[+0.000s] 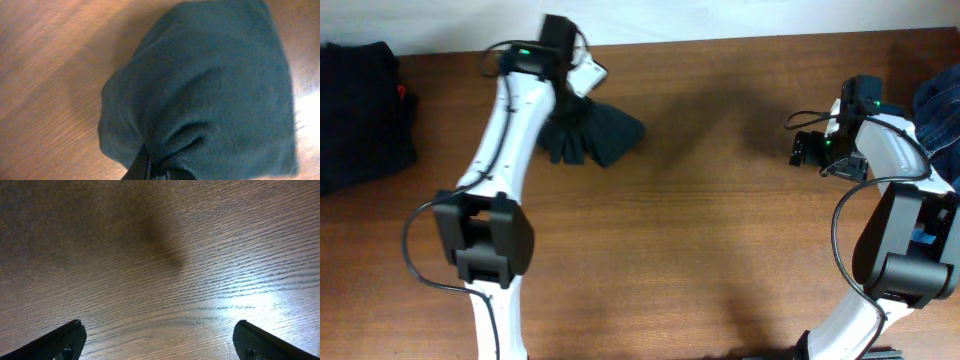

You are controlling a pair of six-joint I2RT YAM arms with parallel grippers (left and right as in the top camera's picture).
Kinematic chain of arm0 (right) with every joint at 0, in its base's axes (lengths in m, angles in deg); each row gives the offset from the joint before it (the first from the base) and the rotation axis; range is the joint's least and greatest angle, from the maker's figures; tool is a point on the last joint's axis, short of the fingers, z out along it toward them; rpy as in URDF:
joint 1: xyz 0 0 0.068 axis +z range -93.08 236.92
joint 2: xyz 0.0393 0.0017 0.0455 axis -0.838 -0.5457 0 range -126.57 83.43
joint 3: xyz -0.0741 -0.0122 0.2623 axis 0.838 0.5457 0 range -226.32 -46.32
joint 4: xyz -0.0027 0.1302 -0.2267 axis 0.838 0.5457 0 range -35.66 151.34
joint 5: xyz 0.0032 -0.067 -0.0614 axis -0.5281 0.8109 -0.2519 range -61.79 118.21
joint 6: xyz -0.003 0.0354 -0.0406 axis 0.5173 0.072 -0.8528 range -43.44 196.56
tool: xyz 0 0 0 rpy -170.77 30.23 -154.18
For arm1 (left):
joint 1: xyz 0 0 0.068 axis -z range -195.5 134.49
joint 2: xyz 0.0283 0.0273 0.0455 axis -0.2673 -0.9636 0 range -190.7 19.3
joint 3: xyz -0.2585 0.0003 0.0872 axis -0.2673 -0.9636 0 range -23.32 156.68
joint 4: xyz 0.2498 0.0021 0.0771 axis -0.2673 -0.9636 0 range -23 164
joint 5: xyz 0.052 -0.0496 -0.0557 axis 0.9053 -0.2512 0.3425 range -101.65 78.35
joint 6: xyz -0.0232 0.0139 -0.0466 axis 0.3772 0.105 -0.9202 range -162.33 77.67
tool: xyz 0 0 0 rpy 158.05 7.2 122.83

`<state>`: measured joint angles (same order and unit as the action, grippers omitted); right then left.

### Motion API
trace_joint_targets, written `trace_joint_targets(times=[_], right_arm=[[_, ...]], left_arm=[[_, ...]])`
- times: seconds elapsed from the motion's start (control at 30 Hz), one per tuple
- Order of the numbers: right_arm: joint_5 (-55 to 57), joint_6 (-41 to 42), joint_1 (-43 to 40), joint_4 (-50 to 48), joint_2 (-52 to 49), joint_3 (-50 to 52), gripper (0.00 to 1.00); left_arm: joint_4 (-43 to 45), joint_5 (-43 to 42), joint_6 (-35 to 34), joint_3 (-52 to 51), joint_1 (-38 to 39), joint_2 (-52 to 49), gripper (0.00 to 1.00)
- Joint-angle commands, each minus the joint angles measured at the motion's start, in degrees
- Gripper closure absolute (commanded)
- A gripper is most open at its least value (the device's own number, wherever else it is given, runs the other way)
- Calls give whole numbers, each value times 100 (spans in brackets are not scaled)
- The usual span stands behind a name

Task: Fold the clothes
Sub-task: 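Lift the dark garment and carry it leftward to the pile with the left gripper, then lower the garment onto the left pile and open the left gripper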

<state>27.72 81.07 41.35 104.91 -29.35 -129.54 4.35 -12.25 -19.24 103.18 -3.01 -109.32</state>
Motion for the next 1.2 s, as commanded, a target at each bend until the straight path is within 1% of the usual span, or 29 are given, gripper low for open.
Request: trace_joint_targets(times=[0.0, 0.07, 0.23, 0.4, 0.47, 0.6, 0.8, 1.0, 1.17], right_arm=[[-33, 39, -22, 0, 107, -79, 1], [-33, 42, -22, 0, 107, -79, 1], [-33, 39, -22, 0, 107, -79, 1], [-33, 39, -22, -2, 107, -79, 1], [-33, 39, -22, 0, 107, -79, 2], [-33, 39, -22, 0, 107, -79, 1], [-33, 39, -22, 0, 107, -79, 1], [-33, 39, -22, 0, 107, -79, 1], [-33, 39, -22, 0, 107, -79, 1]], left_arm=[[15, -459, -728, 420, -535, 179, 100], [15, -457, -953, 584, -824, 179, 100], [31, -433, -1132, 890, -1504, 179, 100], [367, -431, -1709, 957, -2190, 179, 100], [501, -507, -1792, 955, -2465, 177, 100], [772, -743, -1832, 955, -2977, 177, 100], [1034, -739, -1902, 953, -3576, 177, 100], [1213, -745, -1902, 951, -3939, 107, 100], [1248, -815, -1904, 951, -4116, -293, 100]])
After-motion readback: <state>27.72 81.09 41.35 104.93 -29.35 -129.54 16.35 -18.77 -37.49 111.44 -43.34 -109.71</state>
